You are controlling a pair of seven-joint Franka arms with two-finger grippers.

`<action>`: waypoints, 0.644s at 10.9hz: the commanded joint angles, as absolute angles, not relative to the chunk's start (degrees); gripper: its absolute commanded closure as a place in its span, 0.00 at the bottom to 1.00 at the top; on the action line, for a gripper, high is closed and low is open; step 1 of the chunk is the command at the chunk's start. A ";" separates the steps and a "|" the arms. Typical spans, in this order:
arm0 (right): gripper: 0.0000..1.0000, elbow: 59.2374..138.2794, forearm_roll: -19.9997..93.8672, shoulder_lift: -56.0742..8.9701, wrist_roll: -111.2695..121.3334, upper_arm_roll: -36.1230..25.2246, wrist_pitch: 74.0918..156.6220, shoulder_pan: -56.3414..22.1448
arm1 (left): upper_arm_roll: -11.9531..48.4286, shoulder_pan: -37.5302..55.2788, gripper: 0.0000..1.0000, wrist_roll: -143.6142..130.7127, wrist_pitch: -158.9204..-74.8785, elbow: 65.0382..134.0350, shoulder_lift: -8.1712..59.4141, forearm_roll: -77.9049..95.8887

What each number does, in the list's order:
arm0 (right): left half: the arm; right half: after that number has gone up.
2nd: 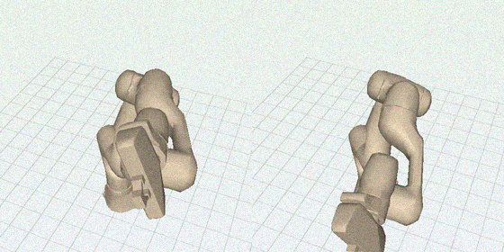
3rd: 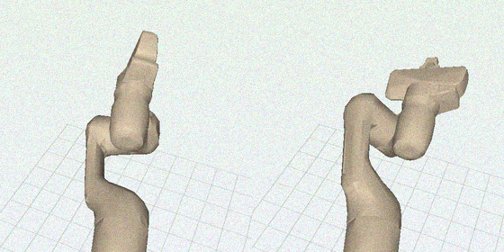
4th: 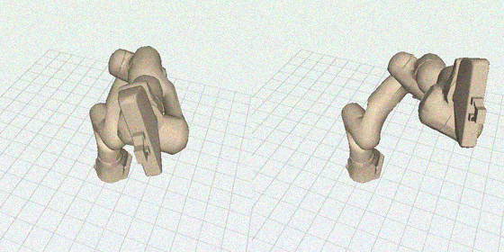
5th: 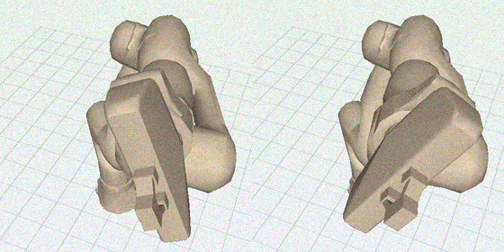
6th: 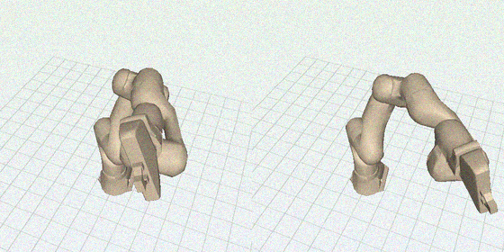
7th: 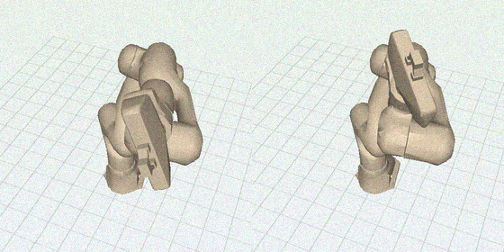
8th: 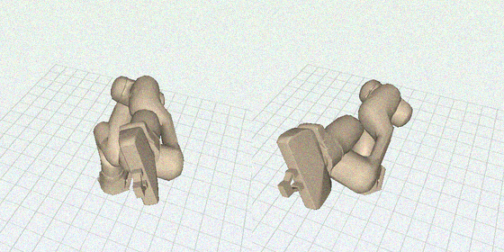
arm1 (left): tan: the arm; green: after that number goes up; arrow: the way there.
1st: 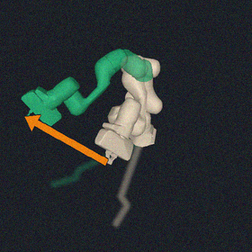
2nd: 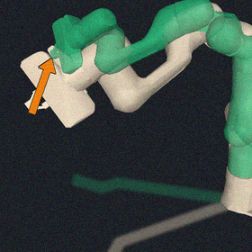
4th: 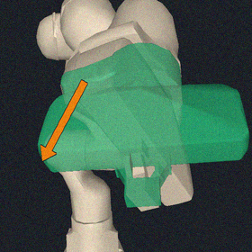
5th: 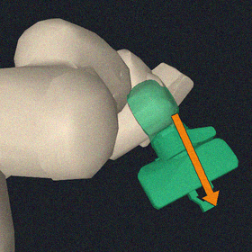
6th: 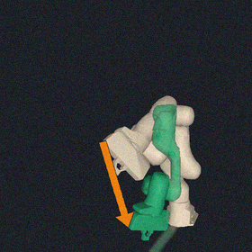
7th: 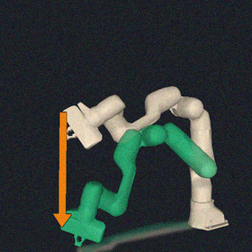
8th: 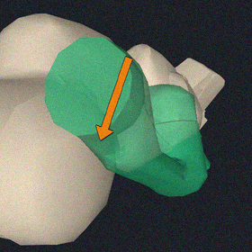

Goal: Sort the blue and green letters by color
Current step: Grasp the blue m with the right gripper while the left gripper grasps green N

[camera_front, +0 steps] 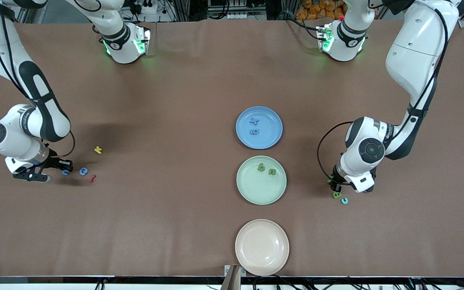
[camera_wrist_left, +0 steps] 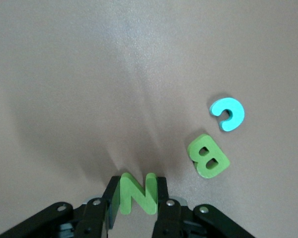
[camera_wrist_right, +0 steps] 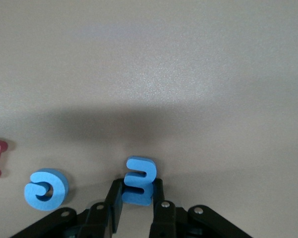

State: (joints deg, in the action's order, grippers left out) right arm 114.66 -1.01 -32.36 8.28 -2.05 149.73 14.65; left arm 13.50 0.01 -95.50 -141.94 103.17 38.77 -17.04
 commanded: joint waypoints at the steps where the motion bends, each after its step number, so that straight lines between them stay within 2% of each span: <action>1: 1.00 114.61 -0.88 -31.21 7.73 -2.11 149.33 14.07 | 13.97 0.26 1.00 -97.91 -142.21 102.92 38.06 -18.11; 7: 1.00 113.64 -0.79 -22.42 7.38 -2.11 135.81 7.66 | 21.87 1.14 1.00 -102.57 -142.29 99.49 38.06 -17.75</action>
